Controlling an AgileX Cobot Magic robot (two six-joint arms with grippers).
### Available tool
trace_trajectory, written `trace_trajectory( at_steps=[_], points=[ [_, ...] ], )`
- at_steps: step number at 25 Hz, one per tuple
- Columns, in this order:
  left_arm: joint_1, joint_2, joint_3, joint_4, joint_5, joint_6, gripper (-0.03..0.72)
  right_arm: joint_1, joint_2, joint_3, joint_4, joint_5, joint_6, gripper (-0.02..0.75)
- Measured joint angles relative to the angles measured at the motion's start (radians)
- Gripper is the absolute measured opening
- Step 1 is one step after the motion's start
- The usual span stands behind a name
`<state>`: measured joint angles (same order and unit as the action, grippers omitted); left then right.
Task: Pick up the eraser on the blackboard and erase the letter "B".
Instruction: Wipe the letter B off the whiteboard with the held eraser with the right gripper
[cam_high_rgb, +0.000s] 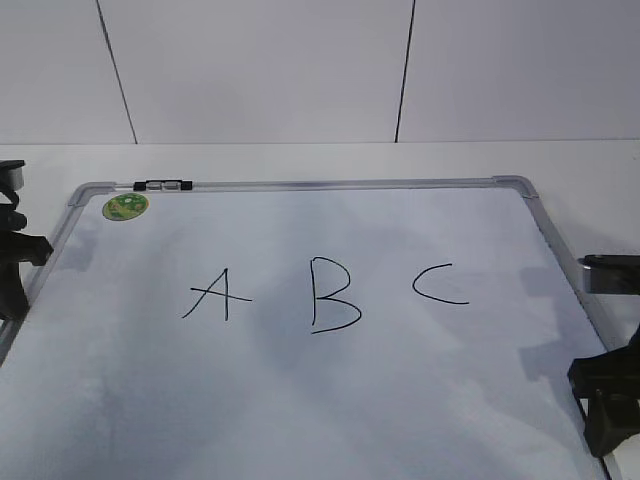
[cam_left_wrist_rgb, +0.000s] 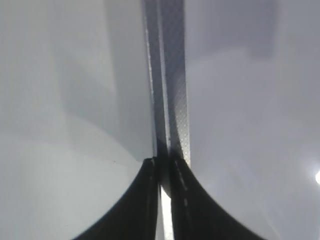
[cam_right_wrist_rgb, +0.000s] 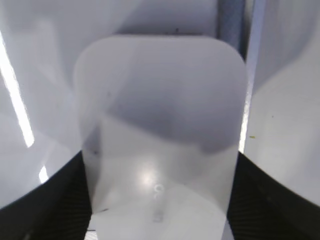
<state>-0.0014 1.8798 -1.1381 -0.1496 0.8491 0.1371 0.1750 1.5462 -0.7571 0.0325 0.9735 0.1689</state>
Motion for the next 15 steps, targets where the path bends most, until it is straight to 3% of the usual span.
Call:
trace_trajectory(
  at_steps=[15],
  points=[
    [0.0,0.0,0.0,0.0,0.0,0.0,0.025,0.0,0.0,-0.004,0.004,0.037,-0.006,0.524]
  ],
)
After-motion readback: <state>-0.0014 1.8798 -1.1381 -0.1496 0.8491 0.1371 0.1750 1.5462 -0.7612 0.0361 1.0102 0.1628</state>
